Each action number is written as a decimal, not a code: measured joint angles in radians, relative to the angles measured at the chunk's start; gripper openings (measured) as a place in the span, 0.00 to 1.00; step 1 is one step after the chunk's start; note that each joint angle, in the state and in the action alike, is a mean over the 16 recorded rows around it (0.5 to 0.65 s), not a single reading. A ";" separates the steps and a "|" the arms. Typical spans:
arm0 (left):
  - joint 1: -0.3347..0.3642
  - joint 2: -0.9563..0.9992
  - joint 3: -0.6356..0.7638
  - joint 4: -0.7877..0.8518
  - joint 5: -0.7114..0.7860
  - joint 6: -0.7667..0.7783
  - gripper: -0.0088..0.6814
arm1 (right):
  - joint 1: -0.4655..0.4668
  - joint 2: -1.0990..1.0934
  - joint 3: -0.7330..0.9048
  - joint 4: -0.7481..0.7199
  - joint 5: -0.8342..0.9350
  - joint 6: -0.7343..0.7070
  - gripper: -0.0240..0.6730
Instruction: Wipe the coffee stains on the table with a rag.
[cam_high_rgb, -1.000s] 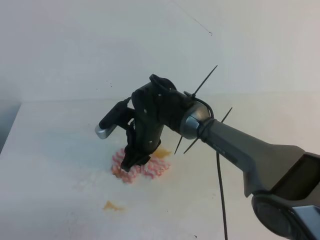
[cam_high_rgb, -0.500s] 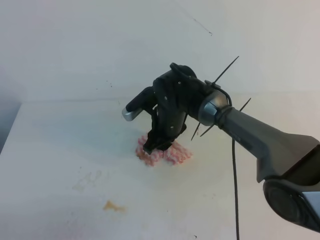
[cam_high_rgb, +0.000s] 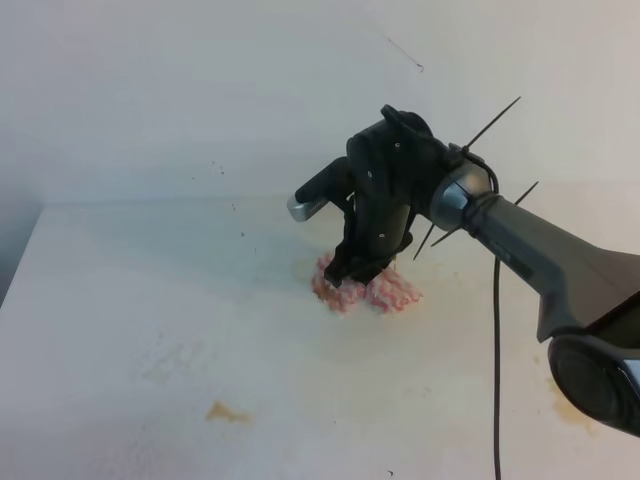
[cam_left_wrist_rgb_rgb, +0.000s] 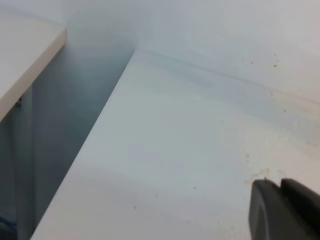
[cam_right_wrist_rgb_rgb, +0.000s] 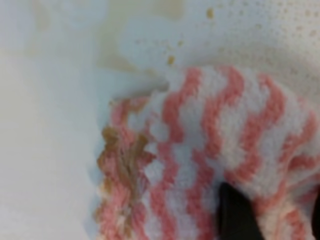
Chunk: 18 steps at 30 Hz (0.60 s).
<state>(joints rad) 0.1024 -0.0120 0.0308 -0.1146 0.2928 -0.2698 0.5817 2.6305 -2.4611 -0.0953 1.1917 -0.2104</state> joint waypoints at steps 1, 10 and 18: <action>0.000 -0.002 0.000 0.000 0.000 0.000 0.01 | -0.001 0.000 0.000 -0.001 0.001 0.000 0.48; 0.000 -0.010 0.000 0.000 0.000 0.000 0.01 | 0.049 0.000 0.000 -0.010 0.008 -0.007 0.46; 0.000 -0.014 0.000 0.000 0.000 0.000 0.01 | 0.154 0.000 0.000 0.015 0.012 -0.015 0.45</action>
<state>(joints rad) 0.1024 -0.0258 0.0308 -0.1146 0.2928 -0.2698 0.7357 2.6305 -2.4615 -0.0806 1.2037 -0.2251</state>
